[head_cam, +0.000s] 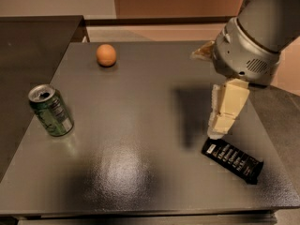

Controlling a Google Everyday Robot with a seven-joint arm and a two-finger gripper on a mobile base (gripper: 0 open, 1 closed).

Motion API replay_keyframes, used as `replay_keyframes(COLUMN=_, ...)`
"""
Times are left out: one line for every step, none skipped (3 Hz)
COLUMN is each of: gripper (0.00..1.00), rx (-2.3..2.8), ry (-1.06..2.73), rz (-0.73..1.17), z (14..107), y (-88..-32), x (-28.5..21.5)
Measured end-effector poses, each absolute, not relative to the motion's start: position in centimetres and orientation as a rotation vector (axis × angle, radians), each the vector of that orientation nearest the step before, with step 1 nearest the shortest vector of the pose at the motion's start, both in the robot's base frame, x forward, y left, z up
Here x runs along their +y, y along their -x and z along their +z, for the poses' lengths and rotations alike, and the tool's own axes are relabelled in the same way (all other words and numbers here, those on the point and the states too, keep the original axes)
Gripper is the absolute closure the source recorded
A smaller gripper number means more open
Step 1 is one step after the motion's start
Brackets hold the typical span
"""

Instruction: Move green can near rxbar chocolate

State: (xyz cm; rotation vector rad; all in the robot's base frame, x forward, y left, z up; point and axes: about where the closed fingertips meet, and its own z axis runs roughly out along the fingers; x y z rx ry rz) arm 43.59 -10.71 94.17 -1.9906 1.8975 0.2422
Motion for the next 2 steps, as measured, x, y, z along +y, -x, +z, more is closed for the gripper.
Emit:
replay_keyframes(gripper=0.0, rx=1.78, ry=2.027, rz=0.336, z=93.3, y=-43.7, x=-5.9)
replay_keyframes(gripper=0.0, rx=1.67, ry=2.021, rz=0.436, z=92.7, y=-43.5, x=-0.7)
